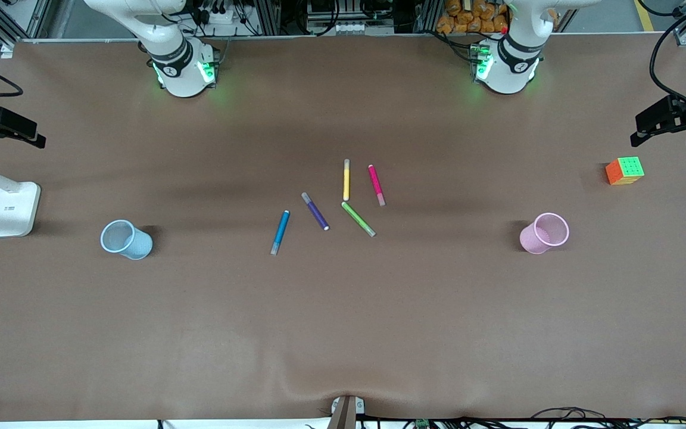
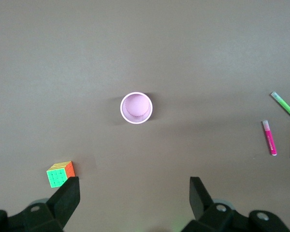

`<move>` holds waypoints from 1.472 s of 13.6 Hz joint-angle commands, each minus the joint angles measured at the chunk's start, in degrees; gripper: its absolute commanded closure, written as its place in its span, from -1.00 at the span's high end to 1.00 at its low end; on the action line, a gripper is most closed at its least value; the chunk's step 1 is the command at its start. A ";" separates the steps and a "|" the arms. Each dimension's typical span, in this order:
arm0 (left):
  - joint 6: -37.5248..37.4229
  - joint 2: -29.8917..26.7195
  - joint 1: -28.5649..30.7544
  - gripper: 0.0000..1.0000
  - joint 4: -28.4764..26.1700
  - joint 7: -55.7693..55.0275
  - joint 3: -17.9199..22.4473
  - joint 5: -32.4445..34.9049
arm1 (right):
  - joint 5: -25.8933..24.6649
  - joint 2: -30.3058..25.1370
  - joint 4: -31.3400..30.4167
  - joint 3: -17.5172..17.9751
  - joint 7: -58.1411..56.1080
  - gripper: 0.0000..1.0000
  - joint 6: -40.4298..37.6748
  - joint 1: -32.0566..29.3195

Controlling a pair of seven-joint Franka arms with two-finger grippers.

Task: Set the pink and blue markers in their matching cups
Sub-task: 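Move the left gripper from rest toward the pink marker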

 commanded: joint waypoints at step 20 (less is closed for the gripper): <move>0.70 11.44 -6.56 1.00 1.23 -12.29 -3.97 -2.46 | 0.18 0.00 -0.25 0.19 -0.08 1.00 -0.36 -0.29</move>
